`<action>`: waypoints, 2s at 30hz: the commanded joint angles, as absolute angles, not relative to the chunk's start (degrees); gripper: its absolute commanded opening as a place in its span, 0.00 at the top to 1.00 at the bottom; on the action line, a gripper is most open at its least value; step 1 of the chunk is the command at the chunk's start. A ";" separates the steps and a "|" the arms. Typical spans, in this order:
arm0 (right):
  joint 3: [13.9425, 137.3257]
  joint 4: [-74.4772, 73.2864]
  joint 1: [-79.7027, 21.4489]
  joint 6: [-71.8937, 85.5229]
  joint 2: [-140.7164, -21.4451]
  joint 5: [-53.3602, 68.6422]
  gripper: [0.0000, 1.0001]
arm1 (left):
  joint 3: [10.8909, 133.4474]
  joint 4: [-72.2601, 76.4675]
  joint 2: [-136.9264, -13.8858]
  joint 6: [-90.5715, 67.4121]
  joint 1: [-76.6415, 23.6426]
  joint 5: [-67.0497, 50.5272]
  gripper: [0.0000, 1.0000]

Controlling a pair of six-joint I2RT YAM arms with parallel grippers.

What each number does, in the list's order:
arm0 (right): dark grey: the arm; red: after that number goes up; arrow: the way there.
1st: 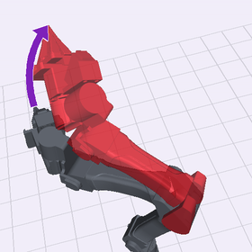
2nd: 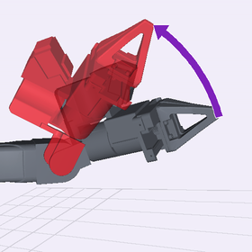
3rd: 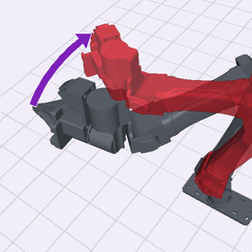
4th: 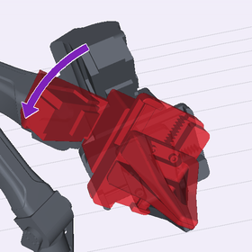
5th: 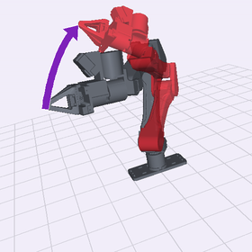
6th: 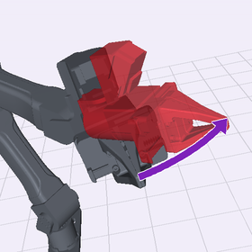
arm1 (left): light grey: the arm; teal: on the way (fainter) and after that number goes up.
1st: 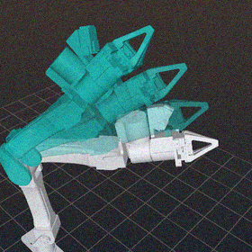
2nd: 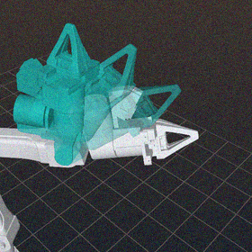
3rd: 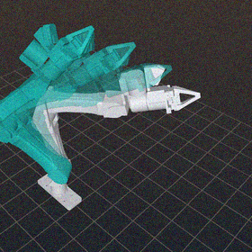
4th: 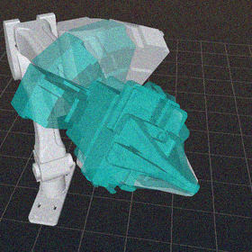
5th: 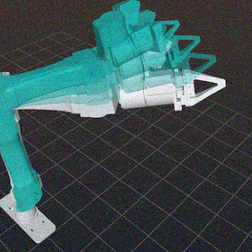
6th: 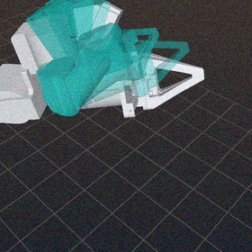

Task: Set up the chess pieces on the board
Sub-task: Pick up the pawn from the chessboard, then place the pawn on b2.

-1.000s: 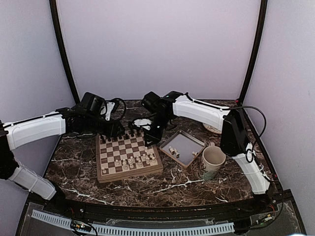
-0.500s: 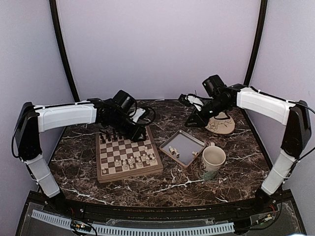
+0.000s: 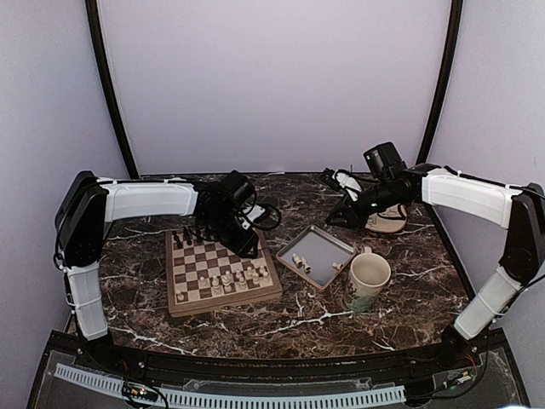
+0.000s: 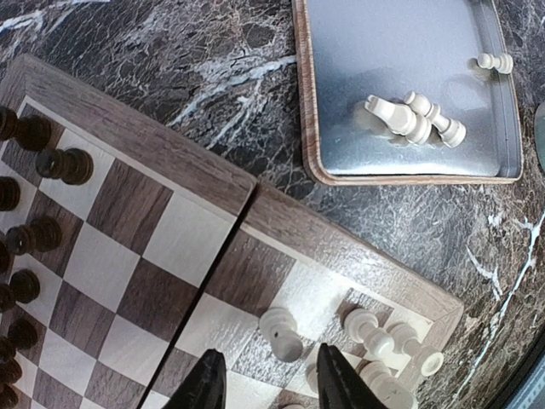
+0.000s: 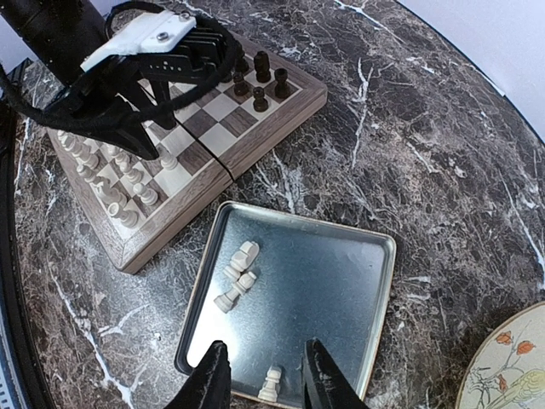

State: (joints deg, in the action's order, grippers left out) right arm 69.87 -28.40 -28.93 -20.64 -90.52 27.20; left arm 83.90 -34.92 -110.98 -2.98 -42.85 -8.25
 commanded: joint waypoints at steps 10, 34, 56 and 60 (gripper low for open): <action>68.64 -25.35 -28.65 -20.64 -89.42 27.90 0.71 | 88.77 -37.68 -114.94 -2.30 -42.80 -10.14 0.70; 68.69 -25.58 -28.65 -21.25 -90.22 28.26 0.71 | 75.76 -47.94 -96.44 -6.16 -41.42 -1.18 0.97; 68.47 -25.90 -28.65 -21.42 -90.92 29.73 0.71 | 58.61 -48.17 -86.39 -12.65 -40.44 -0.56 0.97; 68.30 -25.92 -28.63 -21.48 -90.94 29.68 0.71 | 58.80 -47.13 -87.76 -12.04 -40.45 -0.19 0.97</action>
